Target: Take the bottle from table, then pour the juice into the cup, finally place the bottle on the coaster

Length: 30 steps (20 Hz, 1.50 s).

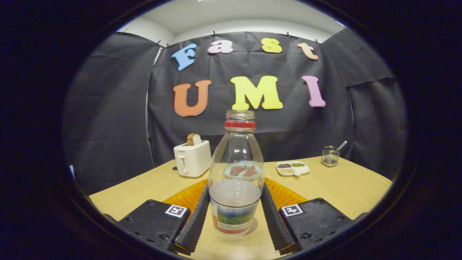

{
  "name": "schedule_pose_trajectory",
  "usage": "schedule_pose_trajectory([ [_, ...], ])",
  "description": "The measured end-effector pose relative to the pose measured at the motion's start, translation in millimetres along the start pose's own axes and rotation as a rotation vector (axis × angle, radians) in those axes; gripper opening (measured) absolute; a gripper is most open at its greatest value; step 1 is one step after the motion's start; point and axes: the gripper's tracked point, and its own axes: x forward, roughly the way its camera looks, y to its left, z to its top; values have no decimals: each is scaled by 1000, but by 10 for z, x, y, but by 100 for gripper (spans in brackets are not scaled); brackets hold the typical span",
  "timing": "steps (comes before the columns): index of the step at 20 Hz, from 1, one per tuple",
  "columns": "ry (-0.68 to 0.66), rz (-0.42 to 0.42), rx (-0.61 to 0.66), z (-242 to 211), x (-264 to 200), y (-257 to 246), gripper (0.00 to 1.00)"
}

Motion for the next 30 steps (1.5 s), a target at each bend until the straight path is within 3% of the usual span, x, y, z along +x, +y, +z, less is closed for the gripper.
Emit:
schedule_pose_trajectory([
  [11,15,-118,-58,-284,431,-125,82],
  [14,26,-110,-44,-409,490,-114,82],
  [17,29,-124,-59,-443,452,-114,84],
  [20,34,-130,-89,-464,419,-89,100],
  [30,25,-151,-96,-147,138,3,100],
])
